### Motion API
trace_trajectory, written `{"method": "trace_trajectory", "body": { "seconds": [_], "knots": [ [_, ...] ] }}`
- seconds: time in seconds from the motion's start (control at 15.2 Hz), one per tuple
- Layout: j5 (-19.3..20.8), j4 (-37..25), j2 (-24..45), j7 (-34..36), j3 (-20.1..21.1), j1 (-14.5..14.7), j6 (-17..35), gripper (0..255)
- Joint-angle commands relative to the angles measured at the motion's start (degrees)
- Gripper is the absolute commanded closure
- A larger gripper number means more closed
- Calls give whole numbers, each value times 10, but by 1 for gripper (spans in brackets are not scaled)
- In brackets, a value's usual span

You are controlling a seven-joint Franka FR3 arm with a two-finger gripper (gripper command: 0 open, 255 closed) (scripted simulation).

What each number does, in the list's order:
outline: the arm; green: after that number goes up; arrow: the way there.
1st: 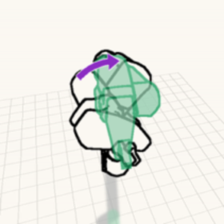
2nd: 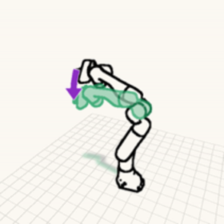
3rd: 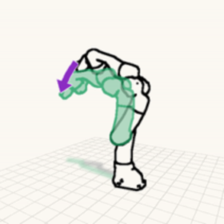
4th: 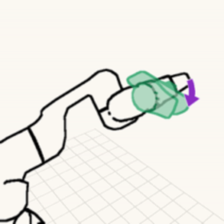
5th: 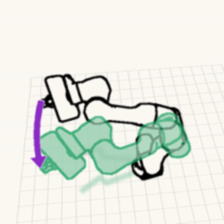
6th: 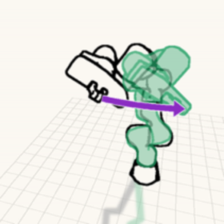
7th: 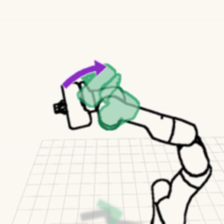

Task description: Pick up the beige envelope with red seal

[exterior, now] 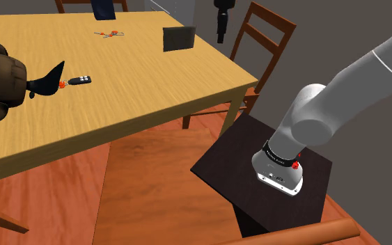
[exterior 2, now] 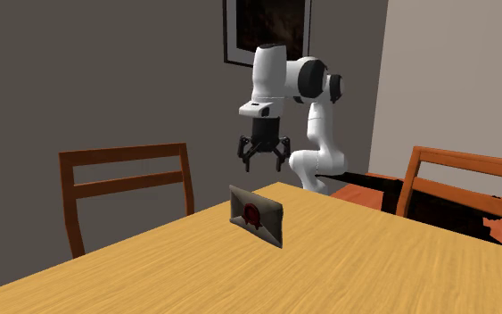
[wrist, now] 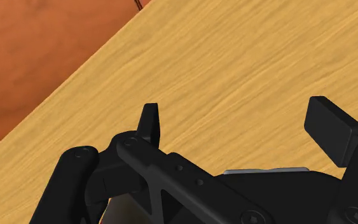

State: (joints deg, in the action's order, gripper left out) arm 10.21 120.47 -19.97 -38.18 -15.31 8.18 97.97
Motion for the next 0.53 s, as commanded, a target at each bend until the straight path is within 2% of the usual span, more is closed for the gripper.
{"method": "trace_trajectory", "body": {
  "seconds": [0.0,0.46],
  "knots": [
    [-9,-30,35,-60,-12,12,16,0],
    [-71,-172,174,-268,-40,36,40,0]
  ]
}}
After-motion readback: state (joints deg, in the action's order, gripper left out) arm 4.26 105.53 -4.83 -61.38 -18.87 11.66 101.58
